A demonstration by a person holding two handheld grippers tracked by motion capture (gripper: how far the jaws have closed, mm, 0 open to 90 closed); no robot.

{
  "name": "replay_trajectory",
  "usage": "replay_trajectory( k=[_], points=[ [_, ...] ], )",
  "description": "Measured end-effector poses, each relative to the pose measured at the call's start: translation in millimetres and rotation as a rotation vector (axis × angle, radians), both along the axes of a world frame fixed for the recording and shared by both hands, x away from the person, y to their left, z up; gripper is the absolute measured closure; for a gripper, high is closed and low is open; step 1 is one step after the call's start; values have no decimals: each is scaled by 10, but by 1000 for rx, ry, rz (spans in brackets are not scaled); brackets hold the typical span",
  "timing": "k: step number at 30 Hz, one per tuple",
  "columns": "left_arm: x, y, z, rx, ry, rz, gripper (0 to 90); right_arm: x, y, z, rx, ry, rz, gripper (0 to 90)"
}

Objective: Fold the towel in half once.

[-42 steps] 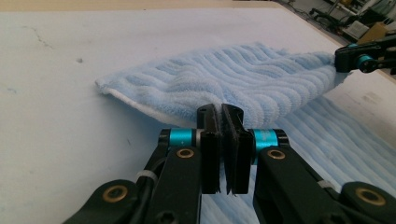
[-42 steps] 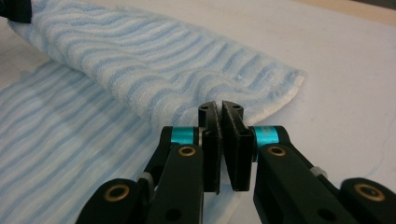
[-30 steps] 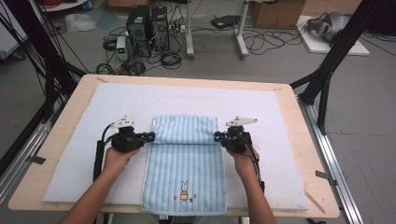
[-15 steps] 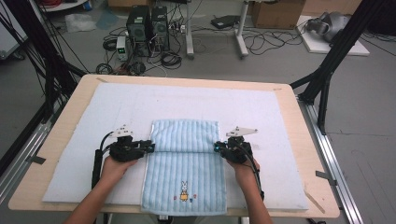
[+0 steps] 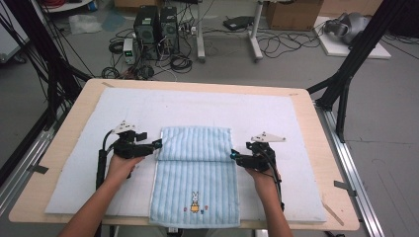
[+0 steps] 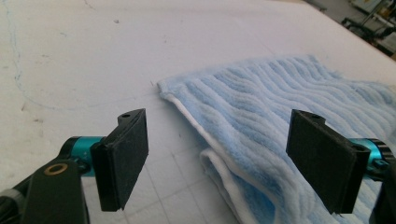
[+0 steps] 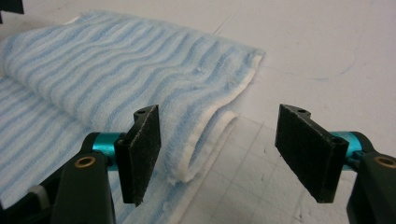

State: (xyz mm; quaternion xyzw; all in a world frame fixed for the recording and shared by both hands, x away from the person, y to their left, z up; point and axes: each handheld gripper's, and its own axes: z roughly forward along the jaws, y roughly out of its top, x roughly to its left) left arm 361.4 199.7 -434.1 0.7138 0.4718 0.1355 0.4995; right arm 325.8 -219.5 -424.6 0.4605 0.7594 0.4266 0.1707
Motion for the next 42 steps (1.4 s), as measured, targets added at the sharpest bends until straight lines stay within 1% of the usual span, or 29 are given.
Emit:
replay_trajectory(
  k=[2,4,5,7,10,11,12,13,15,18,21,22,23,24,25,26,27,28,29,30,31,32,33,35,36,37,38,40,42],
  points=[
    [72,-11,30,3,5,3,215,-7,-16,8,-9,-4,5,298],
    [142,-16,68,-14,10,-8,243,-10,-37,17,-12,-9,7,295],
    [175,-22,85,-14,9,-8,262,-10,-49,21,-6,-11,7,295],
    [244,-36,100,-23,24,-19,268,3,-76,29,-5,-12,5,295],
    [335,-87,83,1,37,-35,284,53,-124,47,0,-10,0,294],
    [357,-99,61,1,32,-39,291,78,-140,58,5,-9,-1,294],
    [385,-115,34,7,45,-39,293,105,-153,74,11,-7,-5,294],
    [418,-137,6,27,59,-34,293,138,-164,91,10,-8,-4,294],
    [467,-173,-55,47,74,-25,311,223,-175,123,13,-3,-11,297],
    [515,-205,-107,68,81,-30,321,353,-160,128,15,25,-11,322],
    [540,-237,-150,79,87,-39,393,511,-94,82,1,67,4,349],
    [540,-252,-164,94,89,-50,428,564,-55,61,-8,82,10,361],
    [539,-259,-173,121,79,-61,467,621,-12,41,-19,99,20,366],
    [536,-269,-169,134,69,-57,488,674,37,20,-34,104,26,375],
    [533,-269,-170,133,67,-68,536,724,92,2,-38,116,28,383],
    [529,-273,-175,142,63,-84,646,775,149,-19,-46,124,35,386],
    [524,-284,-177,147,58,-85,713,821,210,-37,-59,136,38,399],
    [521,-290,-178,146,57,-103,768,861,270,-62,-77,140,38,412],
    [516,-302,-175,154,52,-106,850,904,323,-92,-96,146,49,429],
    [515,-303,-174,154,50,-114,863,930,377,-121,-122,155,51,470],
    [512,-306,-170,141,53,-113,868,942,419,-145,-149,155,46,508],
    [513,-299,-167,134,51,-111,870,933,470,-140,-201,123,41,607],
    [513,-292,-160,116,54,-105,871,934,483,-135,-195,118,72,712],
    [510,-261,-126,82,51,-102,871,918,517,-121,-228,105,96,827],
    [504,-243,-103,69,41,-98,871,909,525,-112,-242,95,96,843],
    [496,-227,-78,51,36,-97,871,900,519,-96,-241,87,99,845],
    [490,-206,-53,36,34,-101,871,888,511,-74,-230,77,95,848],
    [471,-176,-10,8,30,-105,871,866,484,-24,-196,55,106,850],
    [445,-153,34,-5,21,-113,871,843,453,24,-166,41,118,849]
  ],
)
